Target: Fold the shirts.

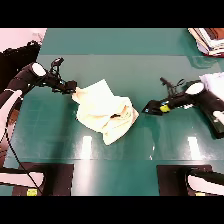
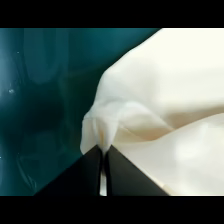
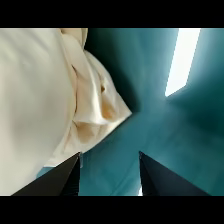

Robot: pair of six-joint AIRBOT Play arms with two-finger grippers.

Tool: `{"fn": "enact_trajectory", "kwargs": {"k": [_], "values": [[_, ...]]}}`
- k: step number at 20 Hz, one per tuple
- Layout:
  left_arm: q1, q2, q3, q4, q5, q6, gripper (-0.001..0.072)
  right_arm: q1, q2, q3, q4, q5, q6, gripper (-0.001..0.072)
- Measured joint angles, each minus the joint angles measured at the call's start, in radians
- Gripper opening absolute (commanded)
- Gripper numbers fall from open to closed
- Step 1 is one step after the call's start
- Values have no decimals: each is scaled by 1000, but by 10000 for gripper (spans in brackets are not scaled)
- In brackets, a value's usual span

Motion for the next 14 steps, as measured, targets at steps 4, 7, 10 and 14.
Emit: {"fn": "enact_trajectory", "kwargs": {"k": [4,7,10,14], "values": [[0,0,3,0,-14,15,25,79,-53,-28,32,-102,-6,355],[0,0,3,0,-21,20,26,101,-68,-35,48,-165,-6,150],[0,0,3,-1,-27,22,24,109,-74,-37,53,-215,-7,15],[0,50,8,10,-30,23,25,105,-29,-39,52,-277,-8,15]]}}
